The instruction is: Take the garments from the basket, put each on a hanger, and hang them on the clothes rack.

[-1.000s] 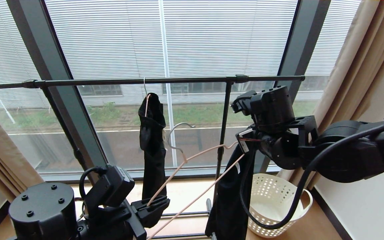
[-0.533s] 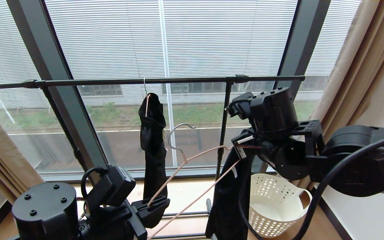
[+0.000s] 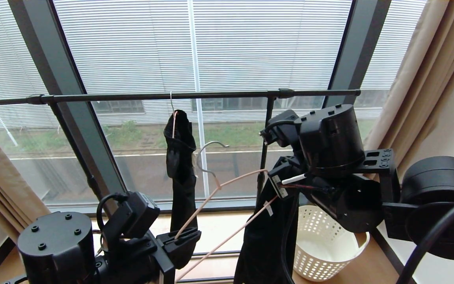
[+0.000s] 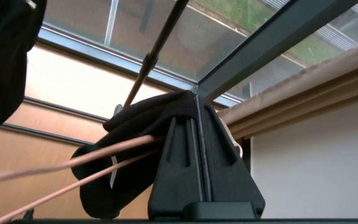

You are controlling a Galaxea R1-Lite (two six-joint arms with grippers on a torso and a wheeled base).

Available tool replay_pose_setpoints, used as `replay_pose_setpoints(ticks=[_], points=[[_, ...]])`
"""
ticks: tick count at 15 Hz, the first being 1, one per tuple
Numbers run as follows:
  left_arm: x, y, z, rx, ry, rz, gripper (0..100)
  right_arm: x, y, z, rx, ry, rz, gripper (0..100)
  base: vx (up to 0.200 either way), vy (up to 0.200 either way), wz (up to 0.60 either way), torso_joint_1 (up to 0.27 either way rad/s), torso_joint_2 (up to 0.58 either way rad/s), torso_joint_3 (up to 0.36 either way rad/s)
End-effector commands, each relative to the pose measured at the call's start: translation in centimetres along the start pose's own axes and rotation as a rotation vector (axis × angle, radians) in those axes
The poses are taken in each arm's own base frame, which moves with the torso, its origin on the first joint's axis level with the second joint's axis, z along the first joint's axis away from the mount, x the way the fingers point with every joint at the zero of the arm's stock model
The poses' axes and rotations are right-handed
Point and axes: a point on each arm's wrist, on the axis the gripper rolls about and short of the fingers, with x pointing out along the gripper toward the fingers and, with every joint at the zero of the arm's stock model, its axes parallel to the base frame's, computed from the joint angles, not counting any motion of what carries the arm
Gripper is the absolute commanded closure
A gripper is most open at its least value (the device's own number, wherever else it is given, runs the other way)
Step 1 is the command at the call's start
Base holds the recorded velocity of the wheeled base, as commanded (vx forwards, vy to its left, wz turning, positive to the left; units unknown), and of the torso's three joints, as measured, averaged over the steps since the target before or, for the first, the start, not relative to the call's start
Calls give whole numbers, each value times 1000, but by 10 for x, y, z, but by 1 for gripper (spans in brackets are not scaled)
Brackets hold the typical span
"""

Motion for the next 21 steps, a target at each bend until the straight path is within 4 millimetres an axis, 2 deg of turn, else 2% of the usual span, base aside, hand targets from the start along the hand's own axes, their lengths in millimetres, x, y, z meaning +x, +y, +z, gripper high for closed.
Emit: replay_pose_setpoints(ticks=[1, 7, 13, 17, 21], points=[[0, 2, 0, -2, -1, 11, 100, -8, -4, 4, 13, -21, 4, 100, 0, 0, 0, 0, 0, 0], [-1, 18, 4, -15, -19, 88, 100, -16, -12, 9, 32, -46, 4, 100, 0, 0, 0, 0, 0, 0], [-7, 32, 12, -20, -63, 152, 100, -13, -20, 11, 41, -45, -21, 100, 0, 0, 0, 0, 0, 0], [-6, 36, 14, -25, -70, 167, 100, -11, -18, 11, 46, -51, -22, 100, 0, 0, 0, 0, 0, 0], [-5, 34, 12, -25, -59, 158, 100, -19, -2, 9, 25, -64, 25, 100, 0, 0, 0, 0, 0, 0]])
